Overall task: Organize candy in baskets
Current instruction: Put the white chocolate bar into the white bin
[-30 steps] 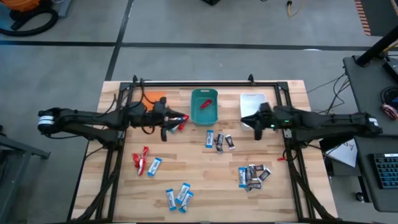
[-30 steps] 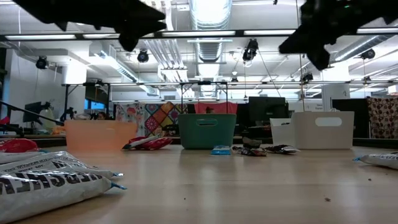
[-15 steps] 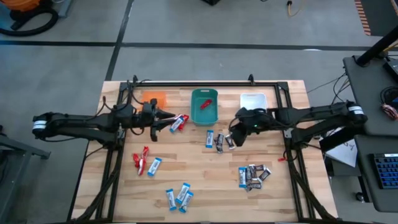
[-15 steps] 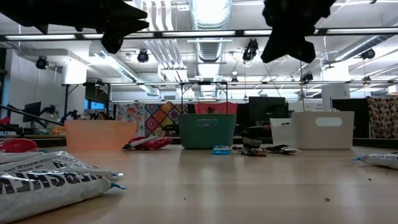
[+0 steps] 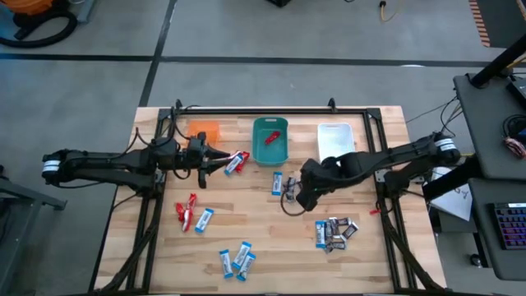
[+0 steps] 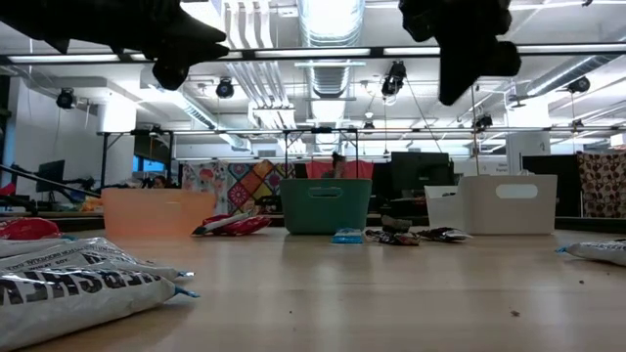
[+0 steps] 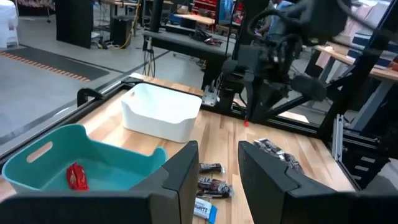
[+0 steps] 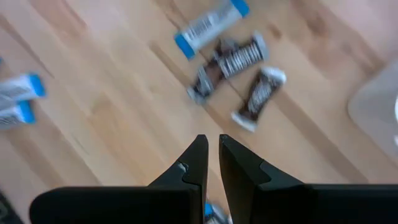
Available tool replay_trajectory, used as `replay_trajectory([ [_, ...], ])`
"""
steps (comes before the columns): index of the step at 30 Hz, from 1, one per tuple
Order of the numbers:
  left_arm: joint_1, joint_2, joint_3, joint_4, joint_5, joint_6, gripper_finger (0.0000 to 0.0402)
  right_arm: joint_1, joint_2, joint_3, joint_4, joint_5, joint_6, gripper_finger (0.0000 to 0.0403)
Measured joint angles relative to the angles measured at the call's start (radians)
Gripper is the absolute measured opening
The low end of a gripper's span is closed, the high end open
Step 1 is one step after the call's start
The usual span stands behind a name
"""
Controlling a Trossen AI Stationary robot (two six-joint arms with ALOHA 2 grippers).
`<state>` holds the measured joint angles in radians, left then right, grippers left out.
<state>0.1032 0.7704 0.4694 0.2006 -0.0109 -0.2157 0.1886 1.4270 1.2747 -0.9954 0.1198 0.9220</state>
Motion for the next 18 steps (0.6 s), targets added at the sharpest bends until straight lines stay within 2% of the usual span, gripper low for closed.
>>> replay_trajectory([
  [9,0.000,0.000,0.000,-0.034,0.000,-0.011,0.0097,0.066,0.063,0.013,-0.110,-0.057,0.122,0.0033],
  [18,0.000,0.000,0.008,-0.031,0.000,-0.003,0.0097,0.132,0.061,0.013,-0.131,-0.172,0.292,0.0034],
])
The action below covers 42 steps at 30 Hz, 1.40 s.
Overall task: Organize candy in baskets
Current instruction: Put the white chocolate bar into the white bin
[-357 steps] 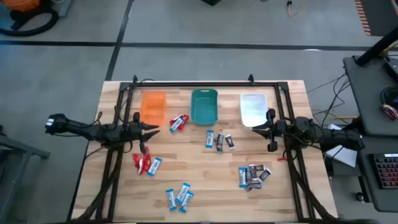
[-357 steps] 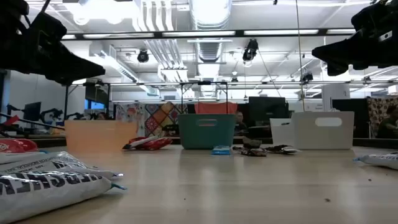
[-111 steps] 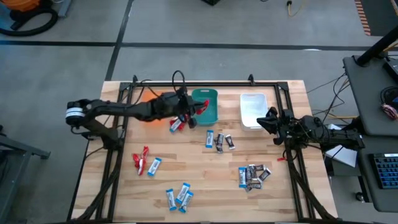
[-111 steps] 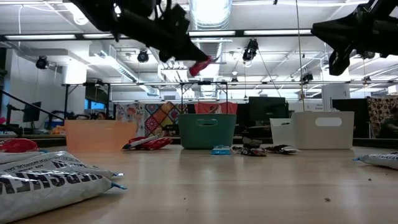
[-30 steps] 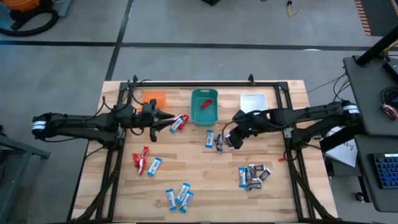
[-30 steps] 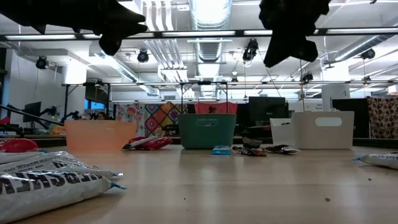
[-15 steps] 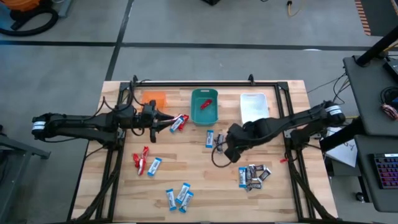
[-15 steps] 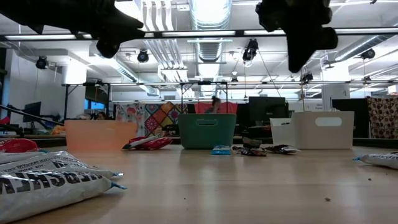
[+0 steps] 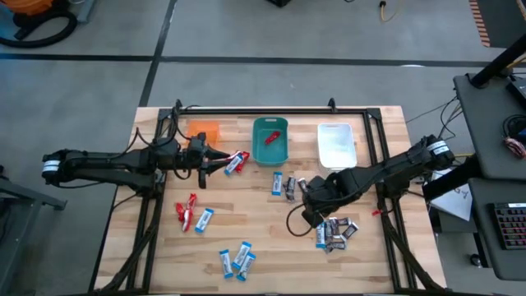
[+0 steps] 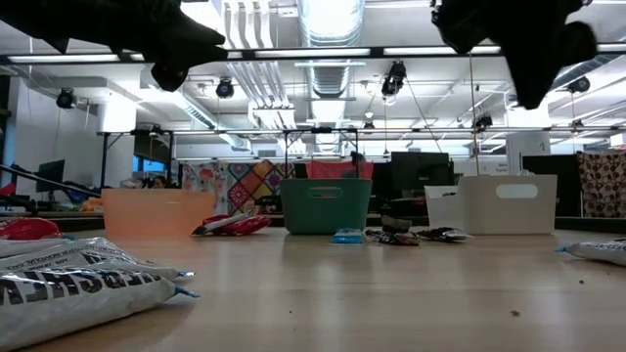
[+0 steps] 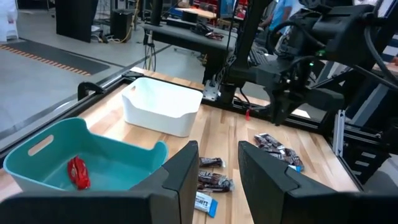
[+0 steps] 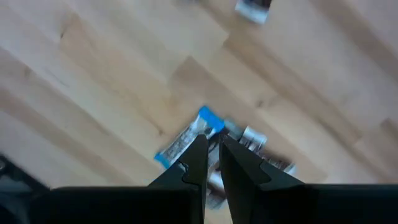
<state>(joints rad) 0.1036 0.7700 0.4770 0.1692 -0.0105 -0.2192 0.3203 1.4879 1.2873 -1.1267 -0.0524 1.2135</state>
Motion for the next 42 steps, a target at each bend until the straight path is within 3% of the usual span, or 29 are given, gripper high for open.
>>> replay_trajectory([
  [10,0.000,0.000,0.000,0.013,0.000,0.048,0.0097,0.082,0.002,0.000,0.003,-0.035,0.190,0.0046],
  [21,0.001,0.000,0.003,0.032,-0.006,0.102,0.0097,0.121,0.050,0.000,0.010,0.001,0.341,0.0193],
  [25,0.001,0.001,0.004,0.032,-0.006,0.103,0.0097,0.125,0.112,-0.001,0.026,-0.005,0.365,0.0223],
  [42,0.001,0.001,0.004,0.031,-0.007,0.132,0.0097,0.145,0.330,-0.001,0.169,-0.064,0.346,0.0219],
])
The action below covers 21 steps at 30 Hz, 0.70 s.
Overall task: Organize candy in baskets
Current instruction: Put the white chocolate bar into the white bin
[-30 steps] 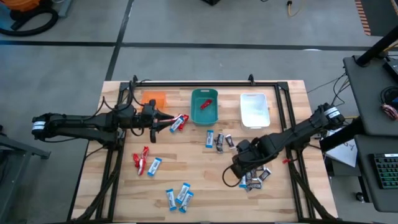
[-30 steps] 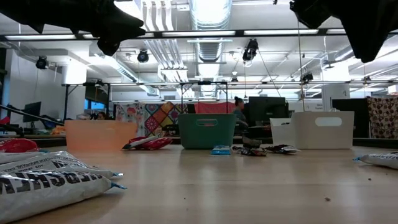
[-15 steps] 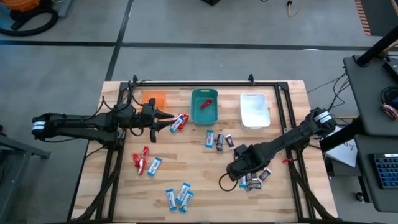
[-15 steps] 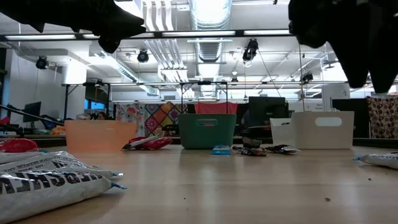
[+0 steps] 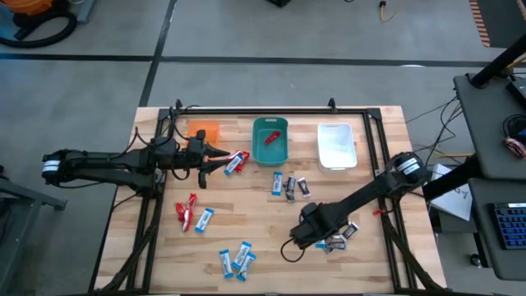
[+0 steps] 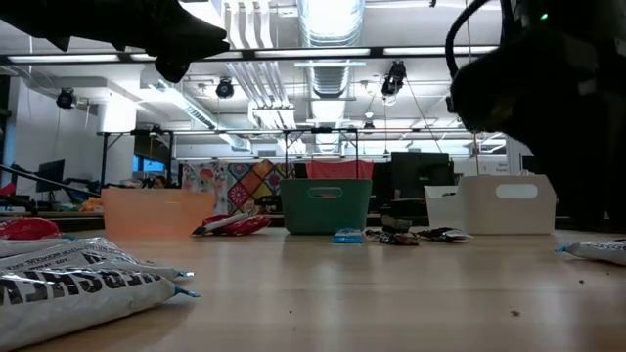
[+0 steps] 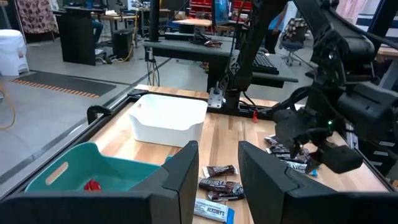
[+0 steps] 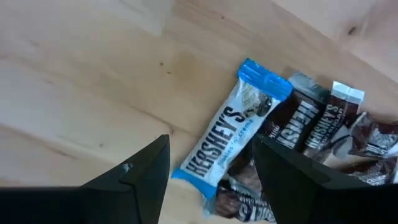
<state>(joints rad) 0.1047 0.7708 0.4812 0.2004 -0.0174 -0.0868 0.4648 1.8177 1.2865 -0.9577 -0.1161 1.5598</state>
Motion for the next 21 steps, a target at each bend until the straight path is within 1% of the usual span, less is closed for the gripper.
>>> replay_trajectory([
  [7,0.000,0.000,0.000,-0.002,0.000,0.000,0.0097,0.002,0.051,0.000,-0.002,0.001,-0.003,0.0219],
  [15,0.000,0.004,0.000,-0.002,0.000,-0.003,0.0097,0.002,0.065,-0.014,0.015,0.024,-0.015,0.0216],
  [18,0.000,0.008,0.000,-0.002,0.000,-0.003,0.0097,0.001,0.065,-0.018,0.030,0.029,-0.028,0.0200],
  [21,0.000,0.010,0.000,-0.001,0.000,-0.004,0.0097,-0.001,0.065,-0.019,0.044,0.030,-0.041,0.0169],
])
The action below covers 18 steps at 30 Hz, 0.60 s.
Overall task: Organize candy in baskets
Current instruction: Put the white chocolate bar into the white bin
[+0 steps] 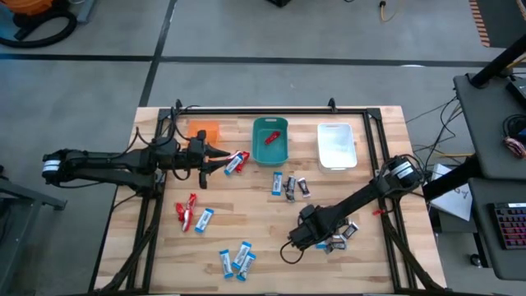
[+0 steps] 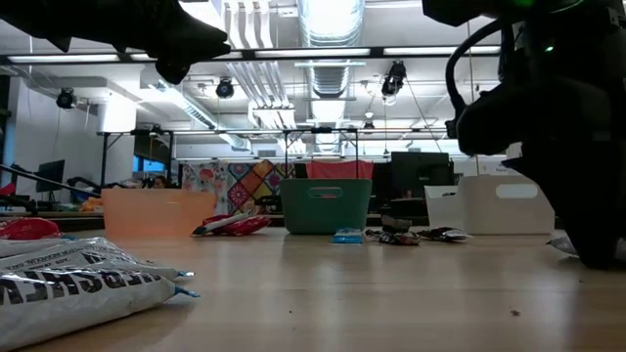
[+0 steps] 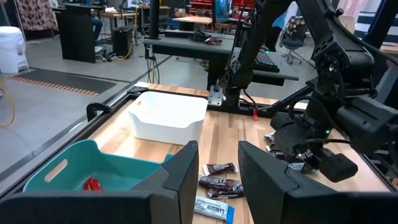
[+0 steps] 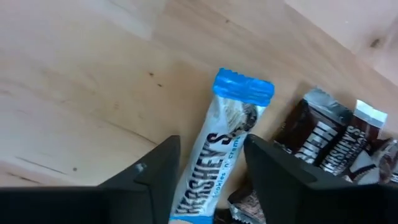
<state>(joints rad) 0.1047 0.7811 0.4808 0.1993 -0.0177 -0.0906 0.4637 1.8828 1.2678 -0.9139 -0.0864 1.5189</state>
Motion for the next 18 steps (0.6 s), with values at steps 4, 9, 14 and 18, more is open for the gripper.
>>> replay_trajectory([
  [4,0.000,0.003,0.000,0.000,0.000,0.000,0.0097,-0.003,0.000,0.000,0.013,0.000,-0.016,0.0120],
  [9,0.000,0.003,0.000,0.000,0.000,0.000,0.0097,-0.010,0.000,0.000,0.006,0.014,-0.030,0.0075],
  [14,0.000,0.003,0.000,0.000,-0.001,0.000,0.0097,-0.023,-0.005,0.006,0.010,0.017,-0.065,0.0058],
  [18,0.000,0.003,0.000,0.001,-0.001,-0.005,0.0097,-0.043,-0.028,0.015,0.010,0.024,-0.103,0.0057],
])
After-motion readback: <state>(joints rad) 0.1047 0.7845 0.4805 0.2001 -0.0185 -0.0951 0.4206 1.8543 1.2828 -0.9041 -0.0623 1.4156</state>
